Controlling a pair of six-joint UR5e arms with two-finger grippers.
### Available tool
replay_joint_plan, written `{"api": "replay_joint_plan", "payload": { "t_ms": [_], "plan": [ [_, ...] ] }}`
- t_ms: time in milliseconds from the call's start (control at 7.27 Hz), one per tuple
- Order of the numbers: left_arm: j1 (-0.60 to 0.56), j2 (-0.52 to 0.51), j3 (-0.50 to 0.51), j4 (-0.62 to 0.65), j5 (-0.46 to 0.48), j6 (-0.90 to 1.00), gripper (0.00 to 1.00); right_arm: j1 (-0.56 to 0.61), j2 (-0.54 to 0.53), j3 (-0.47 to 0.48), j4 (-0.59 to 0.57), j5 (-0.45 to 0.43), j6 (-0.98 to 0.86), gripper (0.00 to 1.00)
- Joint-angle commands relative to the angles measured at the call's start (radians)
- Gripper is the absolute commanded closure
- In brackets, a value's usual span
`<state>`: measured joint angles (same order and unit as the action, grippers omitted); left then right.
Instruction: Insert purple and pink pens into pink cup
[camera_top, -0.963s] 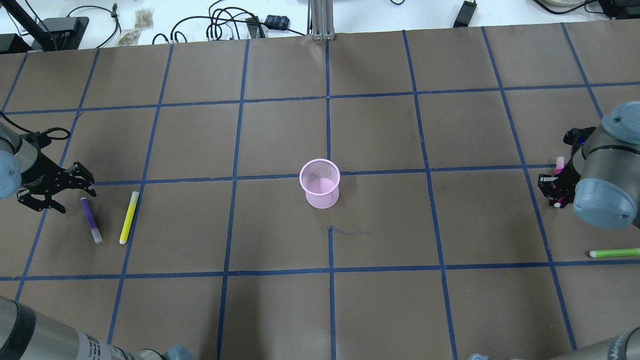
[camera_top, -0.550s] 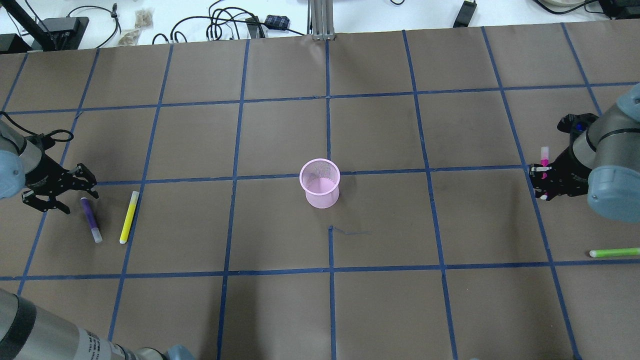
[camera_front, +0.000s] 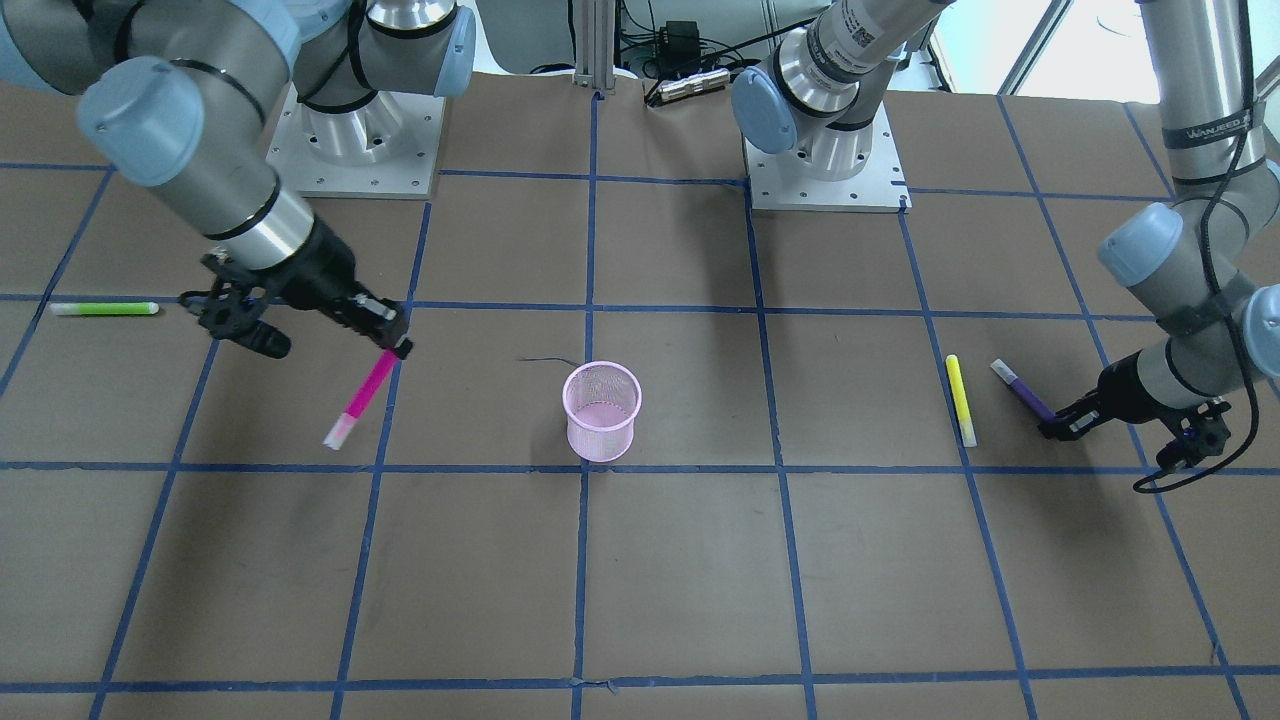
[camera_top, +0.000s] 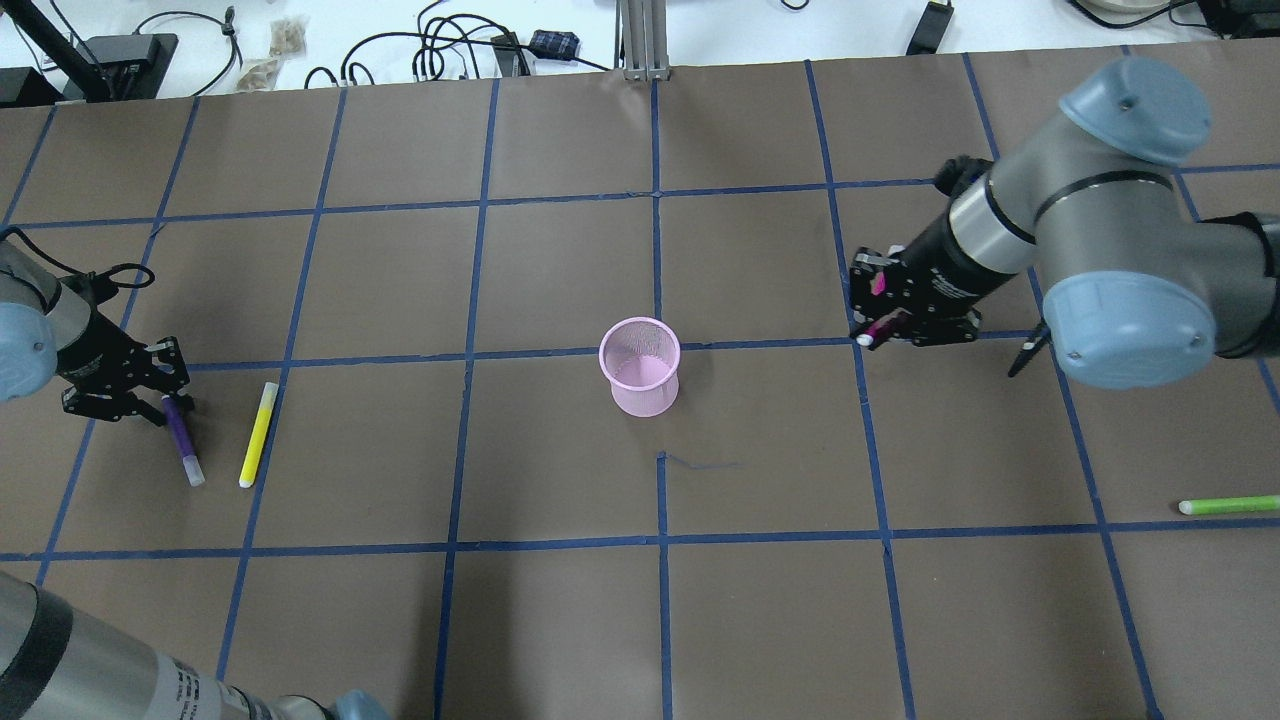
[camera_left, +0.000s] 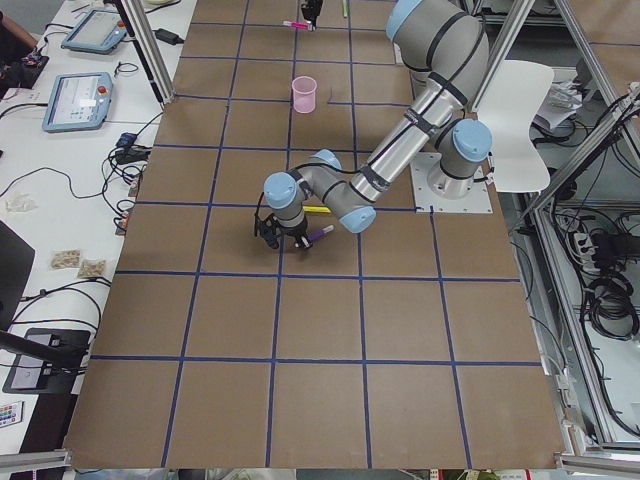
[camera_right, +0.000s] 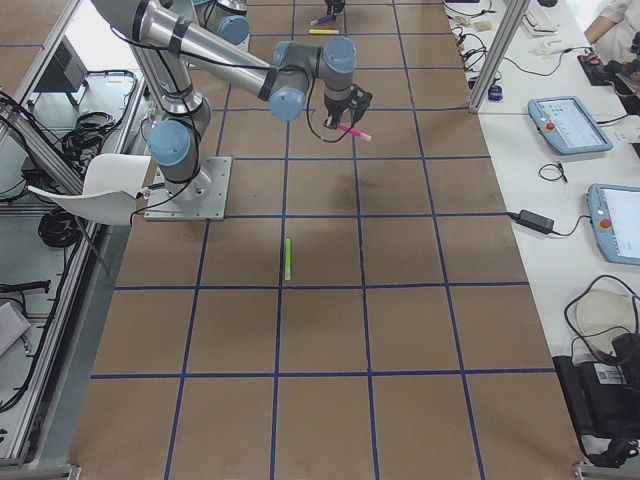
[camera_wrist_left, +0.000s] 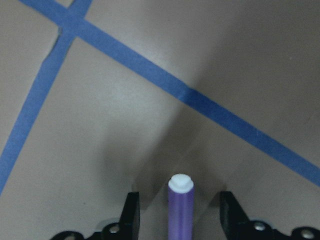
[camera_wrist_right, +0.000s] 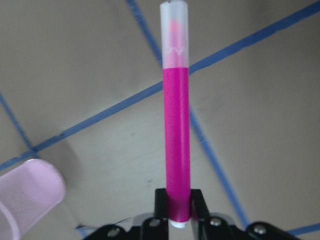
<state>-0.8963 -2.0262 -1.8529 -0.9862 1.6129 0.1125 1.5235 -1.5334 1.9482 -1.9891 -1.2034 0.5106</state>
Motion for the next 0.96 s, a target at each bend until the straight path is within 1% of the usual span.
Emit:
{"api": "replay_joint_plan", "payload": {
  "t_ms": [0, 138, 275, 412, 550, 688, 825],
  "plan": [
    [0.000, -0.002, 0.001, 0.000, 0.005, 0.004, 1.00, 0.135, 0.065, -0.125, 0.007, 0.305, 0.468, 1.00],
    [0.002, 0.004, 0.001, -0.002, 0.011, 0.007, 1.00, 0.144, 0.106, -0.152, 0.003, 0.415, 0.608, 1.00],
    [-0.001, 0.026, 0.003, -0.014, 0.012, 0.010, 1.00, 0.161, 0.134, -0.147, 0.001, 0.514, 0.711, 1.00],
    [-0.009, 0.043, 0.024, -0.035, 0.012, 0.009, 1.00, 0.191, 0.142, -0.144, 0.001, 0.534, 0.751, 1.00],
    [-0.018, 0.070, 0.075, -0.092, 0.010, 0.009, 1.00, 0.198, 0.171, -0.132, 0.003, 0.636, 0.797, 1.00],
    [-0.041, 0.099, 0.145, -0.186, 0.005, 0.010, 1.00, 0.196, 0.203, -0.112, -0.007, 0.689, 0.831, 1.00],
    [-0.085, 0.125, 0.209, -0.242, 0.010, 0.009, 1.00, 0.198, 0.217, -0.100, -0.016, 0.691, 0.830, 1.00]
  ]
}}
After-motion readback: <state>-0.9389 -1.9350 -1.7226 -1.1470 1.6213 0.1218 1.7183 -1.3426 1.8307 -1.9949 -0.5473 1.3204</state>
